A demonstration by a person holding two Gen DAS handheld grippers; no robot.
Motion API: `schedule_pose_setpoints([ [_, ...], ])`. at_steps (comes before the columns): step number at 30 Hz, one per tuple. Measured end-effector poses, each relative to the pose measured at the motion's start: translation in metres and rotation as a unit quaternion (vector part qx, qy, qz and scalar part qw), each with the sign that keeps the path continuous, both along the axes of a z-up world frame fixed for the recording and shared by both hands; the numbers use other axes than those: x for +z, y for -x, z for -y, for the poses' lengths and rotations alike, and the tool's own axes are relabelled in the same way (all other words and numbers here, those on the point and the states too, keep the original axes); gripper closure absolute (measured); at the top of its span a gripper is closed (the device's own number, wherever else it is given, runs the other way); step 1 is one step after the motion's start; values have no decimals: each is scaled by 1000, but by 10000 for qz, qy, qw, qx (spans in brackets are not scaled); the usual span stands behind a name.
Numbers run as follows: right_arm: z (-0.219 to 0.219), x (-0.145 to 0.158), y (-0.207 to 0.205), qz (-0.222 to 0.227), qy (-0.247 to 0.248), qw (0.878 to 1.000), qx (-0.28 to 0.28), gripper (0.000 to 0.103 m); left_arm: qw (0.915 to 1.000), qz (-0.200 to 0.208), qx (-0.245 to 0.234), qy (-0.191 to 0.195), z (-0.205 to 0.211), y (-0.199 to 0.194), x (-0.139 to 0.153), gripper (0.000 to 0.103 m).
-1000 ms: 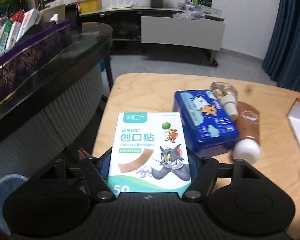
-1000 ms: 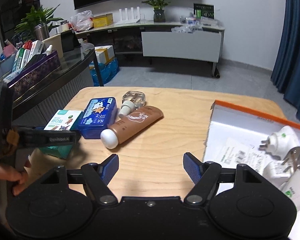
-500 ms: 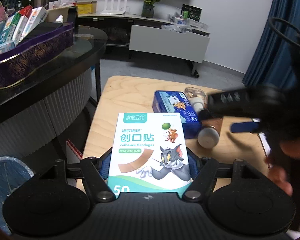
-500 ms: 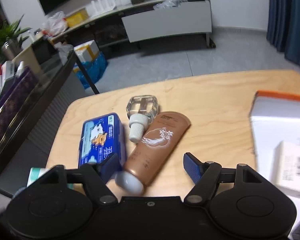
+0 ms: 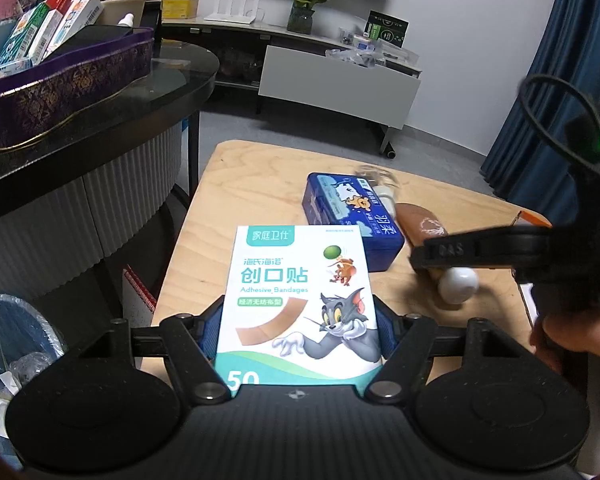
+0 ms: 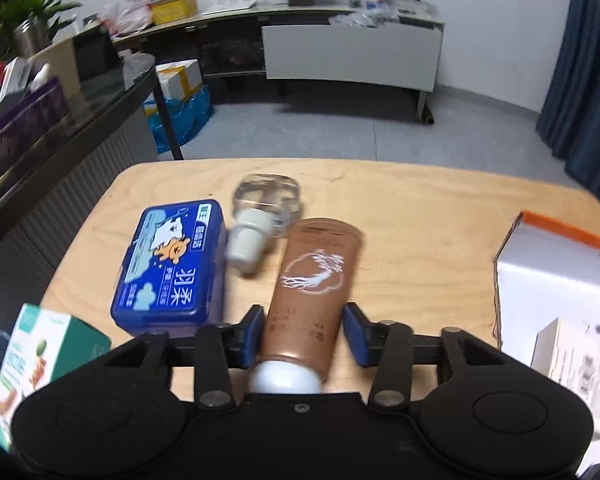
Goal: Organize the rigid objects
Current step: 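Grasp the teal bandage box with the left tool while the right tool grasps the brown lotion tube, then carry the bandage box and brown tube over the white box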
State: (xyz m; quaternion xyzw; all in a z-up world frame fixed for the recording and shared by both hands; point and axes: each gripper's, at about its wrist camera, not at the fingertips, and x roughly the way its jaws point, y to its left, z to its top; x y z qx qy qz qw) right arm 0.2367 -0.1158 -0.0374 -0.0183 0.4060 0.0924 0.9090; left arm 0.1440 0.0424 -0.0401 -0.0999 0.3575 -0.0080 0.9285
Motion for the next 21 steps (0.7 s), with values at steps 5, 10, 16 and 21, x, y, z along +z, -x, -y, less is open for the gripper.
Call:
schedule_pose_setpoints([
  [5, 16, 8, 24, 92, -87, 9999, 69, 58, 9999, 127, -57, -103, 8, 6, 7, 32],
  [10, 41, 30, 64, 400, -286, 9988, 76, 58, 9998, 181, -107, -45, 18, 20, 16, 32],
  [16, 72, 61, 114, 750, -452, 9962, -49, 58, 9992, 345, -192, -25, 44, 43, 35, 32],
  [21, 112, 74, 163, 981, -496, 9934, -323, 58, 9974, 543, -473, 22, 80, 65, 52, 32],
])
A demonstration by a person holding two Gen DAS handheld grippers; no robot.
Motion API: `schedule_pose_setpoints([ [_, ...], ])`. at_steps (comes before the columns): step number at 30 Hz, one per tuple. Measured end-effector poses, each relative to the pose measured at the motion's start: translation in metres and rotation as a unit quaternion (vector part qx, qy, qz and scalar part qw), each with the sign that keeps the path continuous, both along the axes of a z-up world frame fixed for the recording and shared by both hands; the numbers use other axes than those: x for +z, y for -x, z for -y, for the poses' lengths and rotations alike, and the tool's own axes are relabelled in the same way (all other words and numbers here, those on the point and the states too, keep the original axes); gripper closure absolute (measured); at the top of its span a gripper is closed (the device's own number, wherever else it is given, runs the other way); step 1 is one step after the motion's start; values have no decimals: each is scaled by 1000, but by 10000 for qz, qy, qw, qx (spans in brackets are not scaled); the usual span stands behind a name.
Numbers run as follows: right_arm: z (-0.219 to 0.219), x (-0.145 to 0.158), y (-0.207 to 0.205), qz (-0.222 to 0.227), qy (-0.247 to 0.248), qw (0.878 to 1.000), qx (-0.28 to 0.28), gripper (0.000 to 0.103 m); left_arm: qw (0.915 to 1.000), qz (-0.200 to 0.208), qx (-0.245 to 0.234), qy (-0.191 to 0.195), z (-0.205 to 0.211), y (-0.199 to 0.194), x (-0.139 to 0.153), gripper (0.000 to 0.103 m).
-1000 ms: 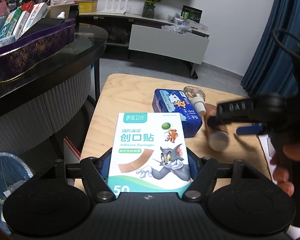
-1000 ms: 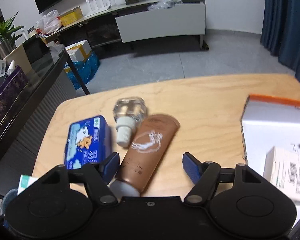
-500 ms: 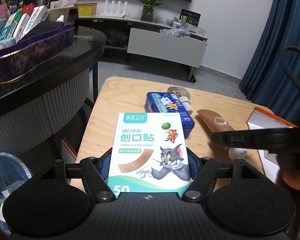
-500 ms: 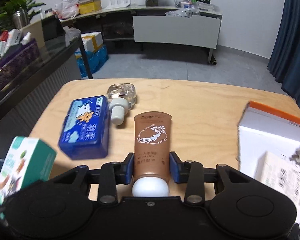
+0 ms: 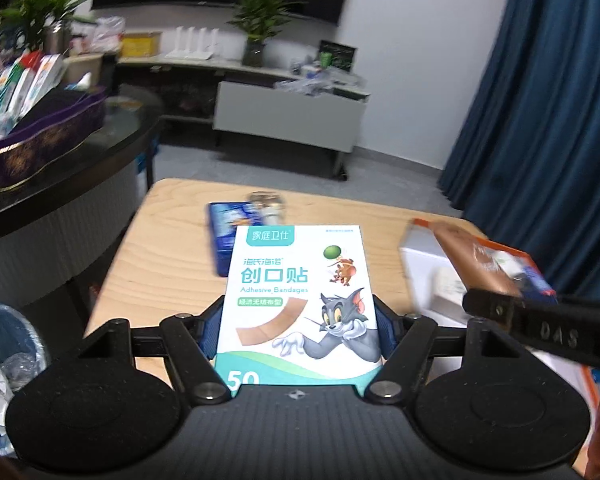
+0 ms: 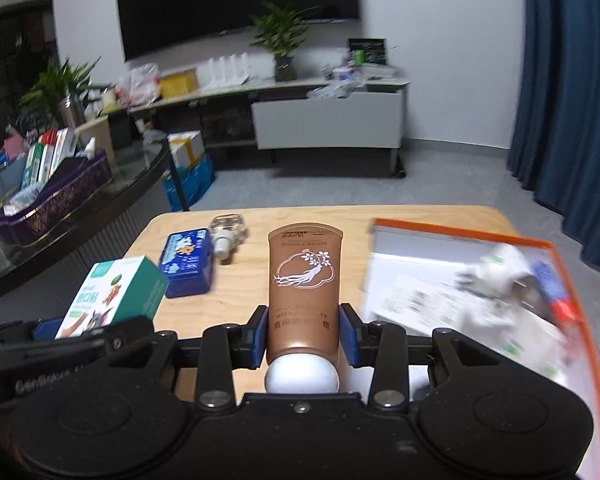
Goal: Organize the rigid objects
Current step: 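Carry the bandage box and brown tube over the white box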
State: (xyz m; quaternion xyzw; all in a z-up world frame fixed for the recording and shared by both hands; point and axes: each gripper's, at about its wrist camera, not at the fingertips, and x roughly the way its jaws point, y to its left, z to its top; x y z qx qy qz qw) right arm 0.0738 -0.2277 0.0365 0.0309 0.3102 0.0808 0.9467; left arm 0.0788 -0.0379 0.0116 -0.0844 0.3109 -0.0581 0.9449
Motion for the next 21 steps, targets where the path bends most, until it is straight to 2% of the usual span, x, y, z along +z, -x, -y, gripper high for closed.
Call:
schedule_pose_setpoints([
  [7, 67, 7, 53, 257, 216, 9967, -743, 58, 9974, 259, -658, -149, 64, 10, 25, 31],
  [8, 76, 6, 60, 283, 203, 9958, -841, 58, 9977, 235, -640, -6, 69, 11, 25, 32],
  [10, 92, 4, 70, 334, 220, 9939, -1027, 58, 9978, 186, -582, 244, 80, 13, 21, 32],
  [15, 121, -3, 88, 396, 229, 9907, -1278, 58, 9968, 49, -799, 38, 110, 21, 7, 32],
  [21, 137, -11, 97, 425, 100, 9896, -1368, 58, 9936, -70, -1120, -142, 127, 30, -3, 31],
])
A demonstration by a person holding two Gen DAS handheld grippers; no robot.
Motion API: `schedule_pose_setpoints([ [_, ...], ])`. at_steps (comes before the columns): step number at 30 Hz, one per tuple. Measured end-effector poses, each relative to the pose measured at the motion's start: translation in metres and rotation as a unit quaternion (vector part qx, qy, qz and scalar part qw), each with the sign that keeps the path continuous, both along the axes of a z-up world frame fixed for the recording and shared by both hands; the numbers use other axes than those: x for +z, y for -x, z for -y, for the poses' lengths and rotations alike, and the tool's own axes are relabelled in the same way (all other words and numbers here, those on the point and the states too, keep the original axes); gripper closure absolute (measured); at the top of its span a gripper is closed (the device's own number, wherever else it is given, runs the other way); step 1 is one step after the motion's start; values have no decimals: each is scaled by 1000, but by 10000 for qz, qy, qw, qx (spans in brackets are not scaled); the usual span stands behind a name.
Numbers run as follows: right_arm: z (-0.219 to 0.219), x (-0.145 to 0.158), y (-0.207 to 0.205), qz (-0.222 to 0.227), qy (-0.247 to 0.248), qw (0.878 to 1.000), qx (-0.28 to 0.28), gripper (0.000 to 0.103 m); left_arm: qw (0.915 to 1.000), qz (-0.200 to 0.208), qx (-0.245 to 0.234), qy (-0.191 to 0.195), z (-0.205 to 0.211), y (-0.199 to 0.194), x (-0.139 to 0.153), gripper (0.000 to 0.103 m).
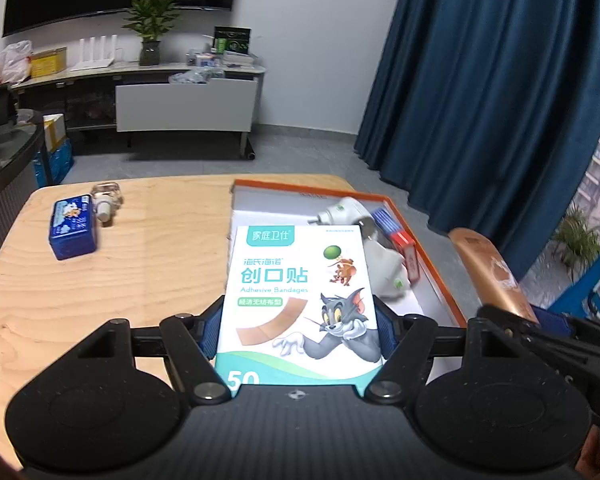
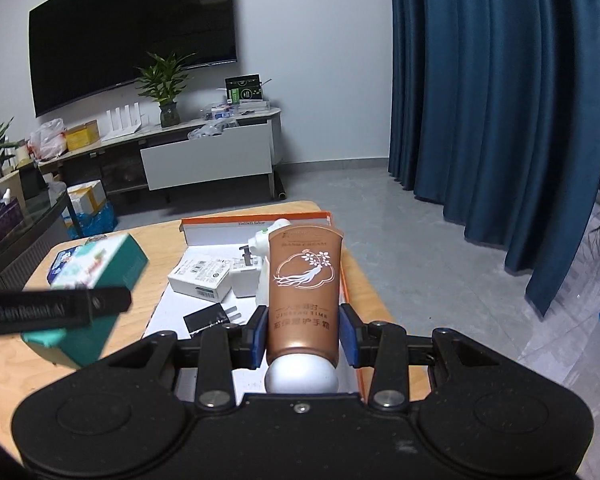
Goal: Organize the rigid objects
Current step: 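Carry the bandage box and brown tube over the white box, then hold the bandage box and brown tube above the white box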
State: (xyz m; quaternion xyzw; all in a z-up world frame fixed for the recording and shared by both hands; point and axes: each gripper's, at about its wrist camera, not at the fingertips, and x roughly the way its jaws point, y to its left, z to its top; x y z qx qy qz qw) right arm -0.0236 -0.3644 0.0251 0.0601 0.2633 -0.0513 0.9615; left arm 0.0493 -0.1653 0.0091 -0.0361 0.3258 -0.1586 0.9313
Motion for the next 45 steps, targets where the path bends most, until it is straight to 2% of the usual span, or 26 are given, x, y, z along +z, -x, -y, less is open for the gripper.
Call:
schedule_pose_setpoints([
  [13, -2, -7, 4, -79, 42, 9999, 79, 58, 9999, -6, 114, -44, 0, 6, -2, 31],
  [45, -7, -10, -8, -262, 4, 9995, 159, 58, 9998, -175, 30, -102, 4, 1, -5, 31],
])
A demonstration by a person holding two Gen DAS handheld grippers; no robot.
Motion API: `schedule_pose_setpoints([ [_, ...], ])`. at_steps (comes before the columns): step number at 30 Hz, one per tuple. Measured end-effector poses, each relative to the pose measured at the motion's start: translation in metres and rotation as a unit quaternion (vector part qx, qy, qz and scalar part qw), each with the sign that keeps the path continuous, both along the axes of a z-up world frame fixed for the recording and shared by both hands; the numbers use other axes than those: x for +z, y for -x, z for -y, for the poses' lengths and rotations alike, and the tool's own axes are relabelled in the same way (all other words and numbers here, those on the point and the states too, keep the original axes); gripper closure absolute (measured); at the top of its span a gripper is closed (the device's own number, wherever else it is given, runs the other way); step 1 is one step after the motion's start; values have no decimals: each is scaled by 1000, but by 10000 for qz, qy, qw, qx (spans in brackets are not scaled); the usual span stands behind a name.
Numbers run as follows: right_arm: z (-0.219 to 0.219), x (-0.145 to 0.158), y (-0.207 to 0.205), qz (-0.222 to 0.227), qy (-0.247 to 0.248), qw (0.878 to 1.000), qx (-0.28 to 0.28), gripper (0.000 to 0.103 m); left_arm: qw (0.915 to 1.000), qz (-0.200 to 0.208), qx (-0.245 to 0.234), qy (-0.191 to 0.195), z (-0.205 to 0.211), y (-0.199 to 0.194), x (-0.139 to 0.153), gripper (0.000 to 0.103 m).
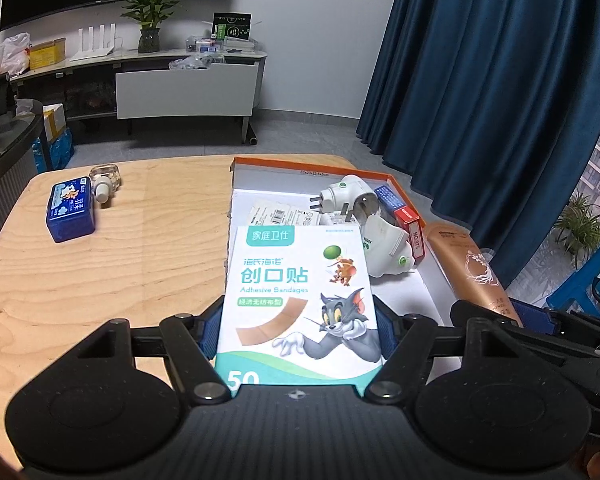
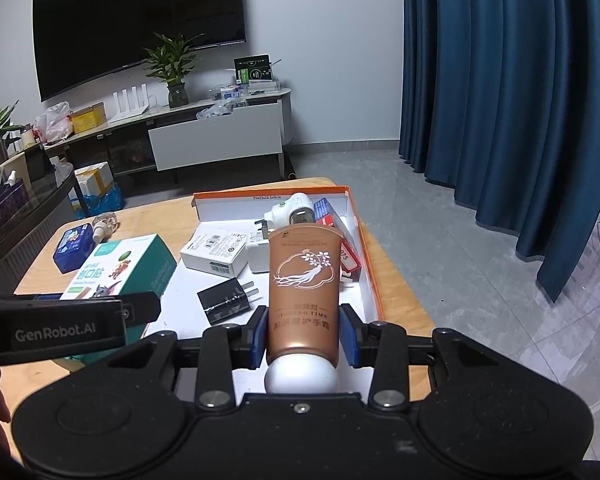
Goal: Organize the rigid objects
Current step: 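Hold the bandage box and brown tube above the white box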
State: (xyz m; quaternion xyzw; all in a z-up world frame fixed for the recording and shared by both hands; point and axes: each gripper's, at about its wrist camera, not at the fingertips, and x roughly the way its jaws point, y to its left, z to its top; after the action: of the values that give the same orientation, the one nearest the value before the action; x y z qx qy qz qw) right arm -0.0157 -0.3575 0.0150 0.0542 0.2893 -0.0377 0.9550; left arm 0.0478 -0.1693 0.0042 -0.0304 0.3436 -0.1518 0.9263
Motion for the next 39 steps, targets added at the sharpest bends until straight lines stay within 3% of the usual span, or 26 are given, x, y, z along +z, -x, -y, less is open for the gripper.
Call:
schedule_pose_setpoints([
  [39, 3, 6, -14, 115, -20, 9999, -127, 57, 9999, 92, -63, -46, 6, -16, 3, 31],
])
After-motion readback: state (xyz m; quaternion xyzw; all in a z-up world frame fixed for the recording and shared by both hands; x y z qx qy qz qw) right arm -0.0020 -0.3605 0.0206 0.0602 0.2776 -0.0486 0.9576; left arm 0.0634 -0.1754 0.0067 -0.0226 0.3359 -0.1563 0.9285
